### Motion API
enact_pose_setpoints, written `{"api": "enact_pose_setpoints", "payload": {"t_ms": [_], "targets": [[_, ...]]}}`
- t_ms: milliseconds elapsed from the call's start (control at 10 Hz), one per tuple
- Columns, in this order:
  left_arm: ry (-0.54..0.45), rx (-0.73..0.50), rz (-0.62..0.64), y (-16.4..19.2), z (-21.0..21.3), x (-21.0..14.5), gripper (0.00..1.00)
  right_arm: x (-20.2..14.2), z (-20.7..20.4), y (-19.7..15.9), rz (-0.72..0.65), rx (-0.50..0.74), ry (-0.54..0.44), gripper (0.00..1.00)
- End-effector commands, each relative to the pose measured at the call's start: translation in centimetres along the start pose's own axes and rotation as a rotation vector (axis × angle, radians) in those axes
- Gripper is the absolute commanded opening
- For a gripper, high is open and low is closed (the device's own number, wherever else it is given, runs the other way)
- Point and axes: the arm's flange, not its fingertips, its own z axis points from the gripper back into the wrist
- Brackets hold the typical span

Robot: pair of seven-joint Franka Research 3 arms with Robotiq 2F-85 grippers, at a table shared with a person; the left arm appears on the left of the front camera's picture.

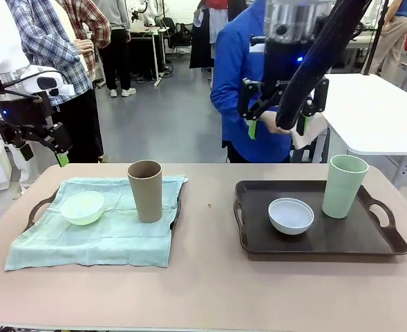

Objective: Set up a tray with a mat and arrange the tableware.
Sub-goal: Pick up the Picnic Bowl and Reusable plastic cup from the Handle tray in front of the human's position and hold them in the air.

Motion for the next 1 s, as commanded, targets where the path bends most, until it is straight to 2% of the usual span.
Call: {"api": "enact_pose_setpoints", "payload": {"t_ms": [0,200,400,700,900], "targets": [[0.017,-0.162,-0.039,1.5,1.0,-0.7,1.00,-3.9,0.1,-6.4,-0.063,0.158,-0.008,1.00],[0.025,-0.293,-0.061,1.8,1.3,-0.8,1.00,-6.0,-0.5,-12.6,-0.128,0.287,-0.017,1.00],[0.009,-0.400,-0.074,1.6,1.4,-1.4,1.00,-6.8,-3.7,-18.1,-0.204,0.346,-0.012,1.00],[0.041,-0.599,-0.074,2.4,1.2,-1.6,1.00,-8.5,-5.7,-26.5,-0.234,0.567,-0.107,1.00],[0.034,-0.721,0.011,3.7,0.5,-1.7,1.00,-10.0,-5.6,-30.9,-0.249,0.746,-0.194,1.00]]}}
